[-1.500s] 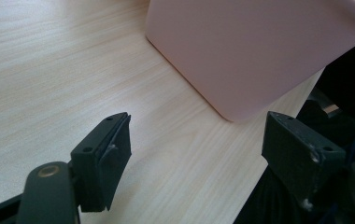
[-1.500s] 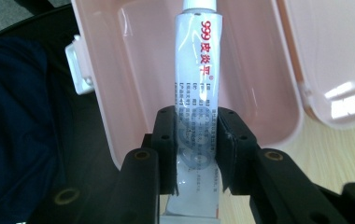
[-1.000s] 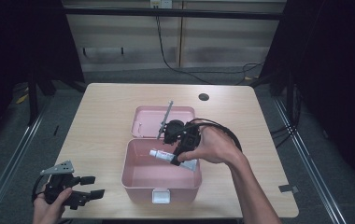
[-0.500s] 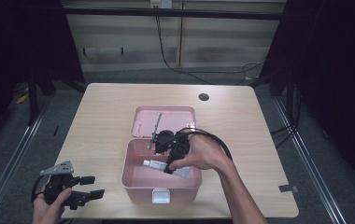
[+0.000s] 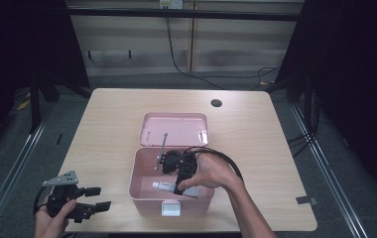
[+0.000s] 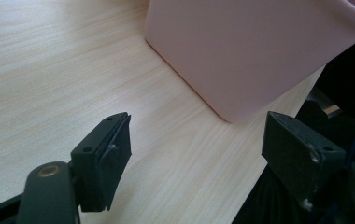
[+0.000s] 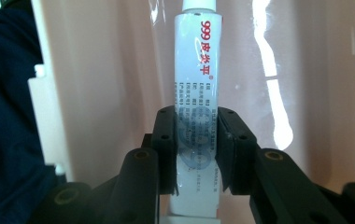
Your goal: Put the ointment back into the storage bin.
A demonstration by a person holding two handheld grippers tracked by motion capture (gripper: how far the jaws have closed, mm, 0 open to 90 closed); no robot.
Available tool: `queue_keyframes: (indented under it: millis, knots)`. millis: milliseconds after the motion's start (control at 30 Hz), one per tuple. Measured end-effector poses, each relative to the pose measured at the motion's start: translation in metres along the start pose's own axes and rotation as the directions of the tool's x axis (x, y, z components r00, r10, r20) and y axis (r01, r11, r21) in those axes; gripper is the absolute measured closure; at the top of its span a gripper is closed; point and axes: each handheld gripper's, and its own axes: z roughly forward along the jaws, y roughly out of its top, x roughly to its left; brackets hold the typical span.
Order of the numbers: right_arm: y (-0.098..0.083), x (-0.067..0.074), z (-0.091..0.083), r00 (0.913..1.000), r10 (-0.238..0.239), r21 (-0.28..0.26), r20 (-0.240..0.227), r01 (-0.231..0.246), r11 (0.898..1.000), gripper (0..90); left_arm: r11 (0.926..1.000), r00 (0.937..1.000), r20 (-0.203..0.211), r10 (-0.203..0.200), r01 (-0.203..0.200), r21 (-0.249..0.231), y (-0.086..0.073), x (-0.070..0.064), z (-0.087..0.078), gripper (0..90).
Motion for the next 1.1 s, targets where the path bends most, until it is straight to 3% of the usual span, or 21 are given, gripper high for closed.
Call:
queue_keyframes:
  millis: [300,800,1100]
  knots:
    - [0.010,-0.001,0.017,0.9996,-0.023,0.049,-0.014,0.024,0.999,70.8,1.0000,1.0000,0.002,0.002,-0.002,0.003,0.000,0.000,0.001,23.7]
    - [0.014,-0.003,0.035,0.9978,-0.028,0.082,-0.061,0.033,0.996,70.6,1.0000,1.0000,0.000,-0.001,0.001,0.006,0.000,0.000,0.001,23.7]
    - [0.017,-0.005,0.046,0.9924,-0.035,0.120,-0.118,0.049,0.992,70.6,0.9999,1.0000,-0.007,-0.002,0.002,0.014,-0.001,0.001,0.001,23.7]
